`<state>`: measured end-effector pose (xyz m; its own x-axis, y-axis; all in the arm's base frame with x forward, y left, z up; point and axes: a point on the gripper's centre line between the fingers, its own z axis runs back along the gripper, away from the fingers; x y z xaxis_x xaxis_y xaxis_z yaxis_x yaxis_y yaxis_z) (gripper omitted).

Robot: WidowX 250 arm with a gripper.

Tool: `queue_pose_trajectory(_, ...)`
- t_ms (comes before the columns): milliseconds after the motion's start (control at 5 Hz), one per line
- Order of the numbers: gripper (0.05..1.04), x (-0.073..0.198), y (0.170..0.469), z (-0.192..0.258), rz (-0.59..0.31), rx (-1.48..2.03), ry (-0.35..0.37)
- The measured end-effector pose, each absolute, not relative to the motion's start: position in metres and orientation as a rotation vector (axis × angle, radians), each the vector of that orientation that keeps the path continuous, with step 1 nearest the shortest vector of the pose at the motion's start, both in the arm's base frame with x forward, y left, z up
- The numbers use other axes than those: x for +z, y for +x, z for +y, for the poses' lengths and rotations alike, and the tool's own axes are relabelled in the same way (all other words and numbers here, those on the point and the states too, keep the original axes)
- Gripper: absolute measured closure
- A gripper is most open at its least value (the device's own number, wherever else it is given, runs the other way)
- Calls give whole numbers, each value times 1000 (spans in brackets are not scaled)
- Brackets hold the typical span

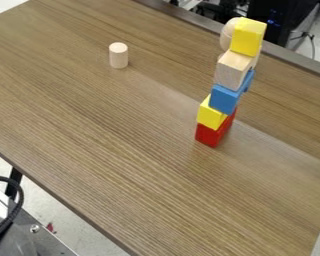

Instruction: Move the yellow cube on top of the cylinder

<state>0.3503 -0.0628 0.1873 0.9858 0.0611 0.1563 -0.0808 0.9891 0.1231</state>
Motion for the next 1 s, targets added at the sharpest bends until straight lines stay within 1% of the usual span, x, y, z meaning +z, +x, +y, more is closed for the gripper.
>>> queue_pose_trajectory(400,83,184,356,-51,-153,107,103)
queue_pose_trajectory(600,83,173,359,-47,-131,122,106)
queue_pose_trajectory(1000,83,165,361,-46,-123,145,72)
